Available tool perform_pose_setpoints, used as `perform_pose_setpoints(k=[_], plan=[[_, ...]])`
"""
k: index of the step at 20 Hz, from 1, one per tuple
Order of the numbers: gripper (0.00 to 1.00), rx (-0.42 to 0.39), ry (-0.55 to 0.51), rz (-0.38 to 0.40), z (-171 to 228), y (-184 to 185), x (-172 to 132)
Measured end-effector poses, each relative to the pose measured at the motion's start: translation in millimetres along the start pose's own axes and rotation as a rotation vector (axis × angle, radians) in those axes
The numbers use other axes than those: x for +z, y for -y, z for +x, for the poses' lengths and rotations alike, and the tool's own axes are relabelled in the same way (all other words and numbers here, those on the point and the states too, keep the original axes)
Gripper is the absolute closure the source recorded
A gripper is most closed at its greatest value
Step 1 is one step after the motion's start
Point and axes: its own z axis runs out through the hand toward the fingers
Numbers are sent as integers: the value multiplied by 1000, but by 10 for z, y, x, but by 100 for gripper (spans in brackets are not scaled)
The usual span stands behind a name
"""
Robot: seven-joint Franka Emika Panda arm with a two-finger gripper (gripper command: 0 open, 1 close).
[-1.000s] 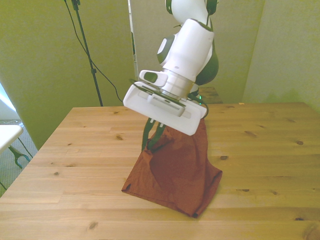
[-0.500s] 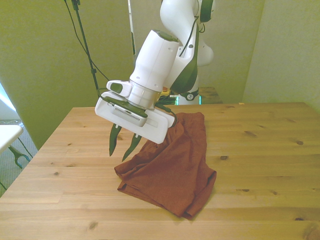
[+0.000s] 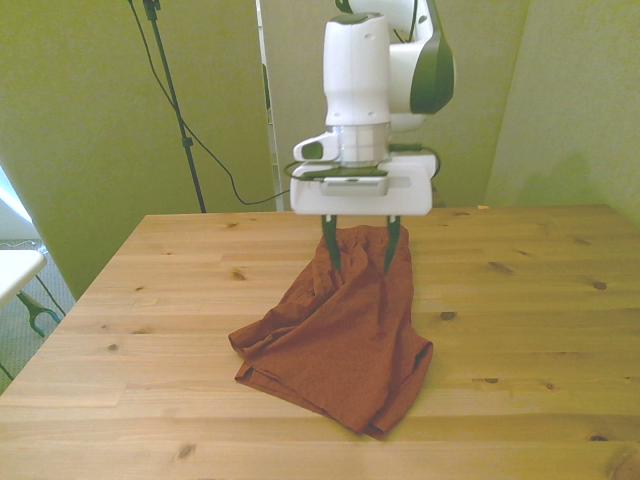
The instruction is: Fold the shorts
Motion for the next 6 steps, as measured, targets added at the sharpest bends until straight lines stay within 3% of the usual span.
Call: perform_pose_setpoints(k=[6], plan=[[0, -60, 88, -10, -1370, -342, -152]])
